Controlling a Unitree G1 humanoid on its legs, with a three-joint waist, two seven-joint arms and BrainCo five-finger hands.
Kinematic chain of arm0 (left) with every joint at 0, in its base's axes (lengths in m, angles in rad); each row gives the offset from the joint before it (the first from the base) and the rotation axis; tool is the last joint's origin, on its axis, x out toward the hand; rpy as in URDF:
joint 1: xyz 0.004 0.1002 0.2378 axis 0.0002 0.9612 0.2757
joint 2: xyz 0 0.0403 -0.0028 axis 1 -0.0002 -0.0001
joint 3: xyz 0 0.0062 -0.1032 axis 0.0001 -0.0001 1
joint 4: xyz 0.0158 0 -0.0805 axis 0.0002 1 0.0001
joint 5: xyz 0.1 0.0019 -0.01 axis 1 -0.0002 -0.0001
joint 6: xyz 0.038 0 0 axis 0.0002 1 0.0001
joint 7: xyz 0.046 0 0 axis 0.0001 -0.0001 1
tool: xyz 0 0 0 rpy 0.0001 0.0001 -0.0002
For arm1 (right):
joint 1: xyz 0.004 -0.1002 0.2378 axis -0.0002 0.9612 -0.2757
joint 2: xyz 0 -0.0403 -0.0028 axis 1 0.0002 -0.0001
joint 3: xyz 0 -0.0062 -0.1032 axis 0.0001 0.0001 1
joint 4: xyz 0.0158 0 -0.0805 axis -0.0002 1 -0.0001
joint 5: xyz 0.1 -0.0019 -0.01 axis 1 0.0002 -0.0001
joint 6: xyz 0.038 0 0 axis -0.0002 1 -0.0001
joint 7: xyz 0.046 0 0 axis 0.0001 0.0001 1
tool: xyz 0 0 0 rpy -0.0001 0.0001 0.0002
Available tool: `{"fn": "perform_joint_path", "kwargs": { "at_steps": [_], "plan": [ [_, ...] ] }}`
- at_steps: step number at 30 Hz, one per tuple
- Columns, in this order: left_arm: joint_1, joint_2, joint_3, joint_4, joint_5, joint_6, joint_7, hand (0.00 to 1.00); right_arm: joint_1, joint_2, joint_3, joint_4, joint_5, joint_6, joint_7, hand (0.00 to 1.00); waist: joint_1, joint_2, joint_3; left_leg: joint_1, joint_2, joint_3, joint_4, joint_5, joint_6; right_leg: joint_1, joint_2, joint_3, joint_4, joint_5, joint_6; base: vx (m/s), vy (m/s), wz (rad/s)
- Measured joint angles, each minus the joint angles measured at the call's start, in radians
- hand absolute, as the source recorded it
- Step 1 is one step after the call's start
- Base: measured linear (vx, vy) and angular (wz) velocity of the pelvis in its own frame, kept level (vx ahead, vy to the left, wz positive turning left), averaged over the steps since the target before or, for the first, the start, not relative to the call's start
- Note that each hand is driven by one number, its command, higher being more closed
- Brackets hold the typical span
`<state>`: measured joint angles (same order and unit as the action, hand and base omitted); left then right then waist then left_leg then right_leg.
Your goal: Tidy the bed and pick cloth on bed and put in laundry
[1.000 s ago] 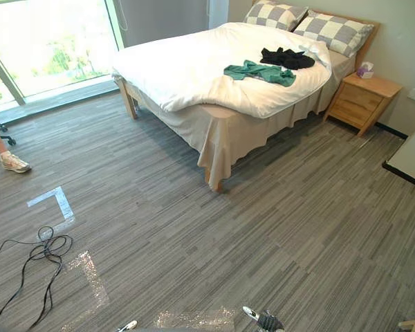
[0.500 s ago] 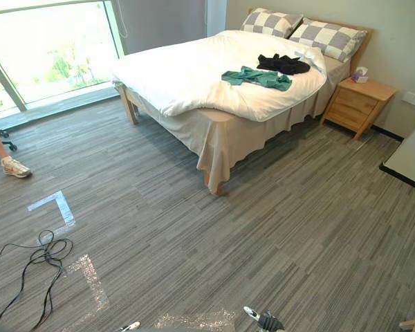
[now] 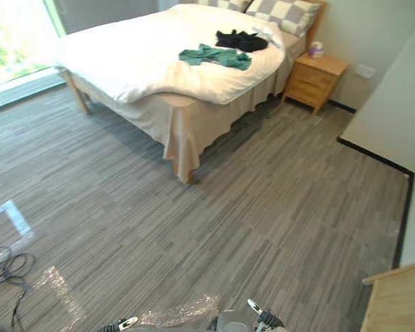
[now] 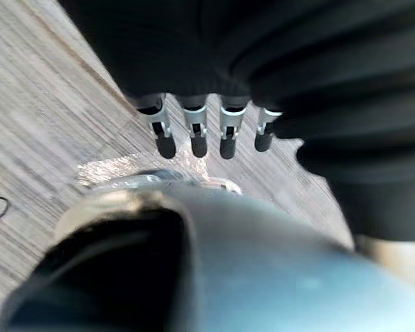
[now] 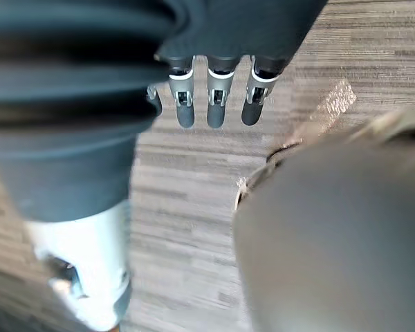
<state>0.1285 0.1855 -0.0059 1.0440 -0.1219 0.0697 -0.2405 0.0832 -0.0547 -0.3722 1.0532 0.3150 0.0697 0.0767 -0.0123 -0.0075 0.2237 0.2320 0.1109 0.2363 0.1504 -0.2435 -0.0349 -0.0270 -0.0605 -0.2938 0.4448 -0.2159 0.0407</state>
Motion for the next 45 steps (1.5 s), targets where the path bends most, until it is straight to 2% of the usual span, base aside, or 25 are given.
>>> {"fn": "perform_joint_path", "kwargs": {
  "at_steps": [1, 2, 3, 5, 7, 9, 10, 12, 14, 15, 18, 22, 23, 25, 26, 27, 29, 32, 34, 35, 38, 40, 42, 44, 45],
  "plan": [
    [-0.006, -0.009, 0.005, 0.0, 0.007, -0.002, 0.0, 0.0, 0.0, -0.003, -0.009, -0.007, 0.002, 0.0, 0.0, 0.0, 0.001, 0.01, 0.014, 0.009, 0.013, 0.006, 0.0, -0.006, -0.003, -0.044, -0.004, -0.003, 0.09, 0.017, 0.032, -0.01, -0.146, -0.22],
    [-0.018, -0.024, 0.019, 0.002, 0.018, -0.005, 0.001, 0.0, 0.009, -0.005, -0.02, -0.022, 0.011, 0.0, 0.001, 0.0, -0.009, 0.038, 0.023, 0.018, 0.049, 0.006, 0.001, -0.017, -0.011, -0.097, -0.014, -0.015, 0.125, -0.031, -0.007, -0.01, -0.102, -0.11],
    [-0.017, -0.026, 0.019, 0.002, 0.023, -0.012, 0.002, 0.0, 0.019, -0.005, -0.024, -0.028, 0.014, 0.0, 0.002, 0.0, -0.009, 0.041, 0.023, 0.028, 0.061, 0.014, 0.001, -0.023, -0.021, -0.125, -0.028, -0.019, 0.131, -0.039, -0.008, 0.07, -0.131, -0.25],
    [0.018, -0.019, 0.065, 0.001, 0.037, -0.024, 0.008, 0.0, 0.063, 0.008, -0.011, -0.056, -0.008, -0.002, 0.02, 0.0, 0.008, 0.018, 0.013, 0.081, 0.095, 0.069, 0.016, -0.059, -0.074, -0.184, -0.098, -0.034, 0.058, 0.009, 0.012, 0.24, -0.224, -0.5],
    [0.035, -0.016, 0.092, 0.002, 0.059, -0.024, 0.01, 0.0, 0.099, 0.022, -0.012, -0.065, -0.025, -0.018, 0.036, 0.0, 0.008, 0.004, -0.001, 0.132, 0.117, 0.099, 0.036, -0.106, -0.108, -0.195, -0.149, -0.074, 0.07, 0.09, -0.027, 0.37, -0.32, -0.42],
    [0.037, -0.023, 0.092, 0.004, 0.075, -0.013, 0.019, 0.0, 0.107, 0.014, -0.014, -0.084, -0.058, -0.023, 0.05, 0.0, -0.008, 0.027, -0.043, 0.135, 0.155, 0.12, 0.023, -0.123, -0.029, -0.255, -0.109, -0.087, 0.173, -0.024, -0.064, 0.43, -0.319, -0.31],
    [0.034, -0.025, 0.101, 0.004, 0.073, -0.017, 0.021, 0.0, 0.106, 0.016, -0.022, -0.08, -0.072, -0.026, 0.056, 0.0, -0.004, 0.032, -0.042, 0.131, 0.167, 0.112, 0.054, -0.089, -0.011, -0.263, -0.093, -0.086, 0.187, -0.055, -0.081, 0.45, -0.321, -0.31],
    [0.021, -0.039, 0.138, 0.001, 0.043, -0.05, 0.023, 0.0, 0.088, -0.006, -0.039, -0.06, -0.122, -0.032, 0.064, 0.0, -0.002, 0.062, -0.057, 0.009, 0.238, 0.022, 0.302, -0.001, -0.026, -0.227, -0.024, -0.089, 0.128, -0.079, -0.106, 0.5, -0.394, -0.28],
    [0.016, -0.054, 0.144, -0.002, 0.0, -0.08, 0.021, 0.0, 0.065, -0.039, -0.006, -0.017, -0.144, -0.034, 0.07, 0.0, 0.001, 0.087, -0.066, -0.126, 0.261, -0.088, 0.63, 0.025, -0.04, -0.14, 0.044, -0.083, 0.024, -0.075, -0.108, 0.52, -0.314, -0.19],
    [0.014, -0.06, 0.143, -0.006, -0.019, -0.099, 0.02, 0.0, 0.042, -0.061, 0.03, 0.012, -0.15, -0.041, 0.072, 0.0, 0.002, 0.09, -0.068, -0.187, 0.251, -0.131, 0.797, 0.005, -0.051, -0.057, 0.083, -0.074, -0.058, -0.062, -0.123, 0.39, -0.164, -0.2],
    [0.012, -0.082, 0.143, -0.026, -0.047, -0.13, 0.005, 0.0, -0.03, -0.098, 0.043, 0.063, -0.161, -0.041, 0.071, 0.0, 0.027, 0.085, -0.066, -0.33, 0.152, -0.166, 0.929, -0.047, -0.034, 0.087, 0.131, -0.015, -0.204, -0.027, -0.159, 0.52, -0.167, -0.61],
    [0.002, -0.092, 0.146, -0.047, -0.085, -0.167, -0.004, 0.0, -0.1, -0.101, 0.017, 0.047, -0.16, -0.04, 0.065, 0.0, 0.061, 0.07, -0.028, -0.471, 0.004, -0.126, 0.653, -0.105, -0.004, 0.217, 0.109, 0.07, -0.298, -0.021, -0.161, 0.45, 0.003, -0.73],
    [-0.006, -0.092, 0.146, -0.051, -0.101, -0.17, -0.004, 0.0, -0.108, -0.097, 0.007, 0.04, -0.161, -0.04, 0.064, 0.0, 0.064, 0.065, -0.023, -0.496, -0.032, -0.09, 0.498, -0.082, 0.002, 0.252, 0.089, 0.08, -0.317, -0.026, -0.151, 0.47, 0.112, -0.54],
    [0.006, -0.093, 0.146, -0.049, -0.104, -0.168, -0.001, 0.0, -0.097, -0.08, -0.011, 0.009, -0.162, -0.045, 0.062, 0.0, 0.066, 0.065, -0.021, -0.512, -0.062, -0.03, 0.208, 0.067, -0.001, 0.307, 0.062, 0.089, -0.354, -0.053, -0.107, 0.46, 0.147, -0.43],
    [0.01, -0.098, 0.145, -0.049, -0.104, -0.167, -0.001, 0.0, -0.08, -0.072, -0.009, -0.005, -0.163, -0.054, 0.059, 0.0, 0.066, 0.074, -0.02, -0.513, -0.062, -0.02, 0.085, 0.18, 0.006, 0.357, 0.06, 0.095, -0.381, -0.078, -0.08, 0.5, 0.218, -0.28],
    [0.012, -0.098, 0.144, -0.049, -0.105, -0.163, 0.0, 0.0, -0.062, -0.056, -0.004, -0.002, -0.164, -0.056, 0.056, 0.0, 0.071, 0.067, -0.022, -0.498, -0.073, -0.009, 0.085, 0.294, 0.047, 0.392, 0.046, 0.11, -0.389, -0.101, -0.059, 0.52, 0.229, -0.2],
    [-0.009, -0.076, 0.143, -0.049, -0.105, -0.162, 0.006, 0.0, -0.062, -0.032, 0.014, 0.003, -0.164, -0.057, 0.05, 0.0, 0.071, 0.035, -0.017, -0.503, -0.113, 0.011, 0.115, 0.252, 0.084, 0.392, 0.003, 0.118, -0.363, -0.103, -0.05, 0.51, 0.205, -0.05],
    [-0.031, -0.058, 0.123, -0.04, -0.123, -0.142, 0.011, 0.0, -0.063, -0.023, 0.029, 0.008, -0.183, -0.055, 0.028, 0.0, 0.083, 0.022, -0.01, -0.527, -0.127, 0.029, 0.227, 0.134, 0.119, 0.347, -0.041, 0.128, -0.231, -0.08, -0.016, 0.53, 0.232, -0.01],
    [-0.026, -0.056, 0.123, -0.039, -0.136, -0.124, 0.029, 0.0, -0.053, -0.026, 0.022, 0.009, -0.185, -0.057, 0.019, 0.0, 0.083, 0.014, -0.012, -0.474, -0.15, 0.028, 0.248, 0.069, 0.139, 0.282, -0.088, 0.119, 0.014, -0.054, 0.031, 0.52, 0.229, 0.02],
    [-0.025, -0.052, 0.122, -0.038, -0.135, -0.117, 0.031, 0.0, -0.055, -0.024, 0.021, 0.015, -0.199, -0.06, 0.013, 0.0, 0.083, -0.001, -0.015, -0.421, -0.177, 0.017, 0.238, 0.039, 0.143, 0.185, -0.136, 0.12, 0.266, 0.001, 0.095, 0.39, 0.157, 0.11],
    [-0.02, -0.045, 0.095, -0.035, -0.144, -0.107, 0.052, 0.0, -0.043, -0.027, 0.024, 0.03, -0.224, -0.077, 0.011, 0.0, 0.062, -0.004, -0.02, -0.261, -0.206, -0.016, 0.165, 0.011, 0.139, 0.018, -0.191, 0.08, 0.6, -0.032, 0.073, 0.46, 0.136, 0.33],
    [-0.023, -0.039, 0.065, -0.035, -0.186, -0.091, 0.062, 0.0, -0.046, -0.03, 0.028, 0.028, -0.231, -0.097, 0.019, 0.0, 0.053, 0.006, -0.023, -0.143, -0.202, -0.052, 0.088, 0.013, 0.138, -0.075, -0.183, 0.045, 0.546, -0.084, 0.071, 0.44, 0.058, 0.49],
    [-0.054, -0.045, 0.05, -0.041, -0.217, -0.072, 0.085, 0.0, -0.044, -0.029, 0.03, 0.029, -0.233, -0.117, 0.032, 0.0, 0.034, 0.01, -0.027, -0.087, -0.179, -0.139, 0.057, 0.002, 0.12, -0.145, -0.146, 0.037, 0.289, -0.095, 0.06, 0.44, -0.057, 0.99],
    [-0.074, -0.054, 0.047, -0.041, -0.22, -0.072, 0.094, 0.0, -0.039, -0.027, 0.032, 0.029, -0.242, -0.122, 0.038, 0.0, 0.021, 0.011, -0.027, -0.079, -0.15, -0.21, 0.06, -0.01, 0.099, -0.154, -0.108, 0.076, 0.058, -0.048, 0.055, 0.36, -0.161, 1.29],
    [-0.076, -0.064, 0.047, -0.04, -0.219, -0.07, 0.095, 0.0, -0.034, -0.024, 0.04, 0.027, -0.242, -0.126, 0.042, 0.0, 0.022, 0.005, -0.03, -0.072, -0.133, -0.258, 0.064, -0.025, 0.072, -0.152, -0.082, 0.13, -0.114, 0.031, 0.056, 0.4, -0.24, 1.2]
  ]
}}
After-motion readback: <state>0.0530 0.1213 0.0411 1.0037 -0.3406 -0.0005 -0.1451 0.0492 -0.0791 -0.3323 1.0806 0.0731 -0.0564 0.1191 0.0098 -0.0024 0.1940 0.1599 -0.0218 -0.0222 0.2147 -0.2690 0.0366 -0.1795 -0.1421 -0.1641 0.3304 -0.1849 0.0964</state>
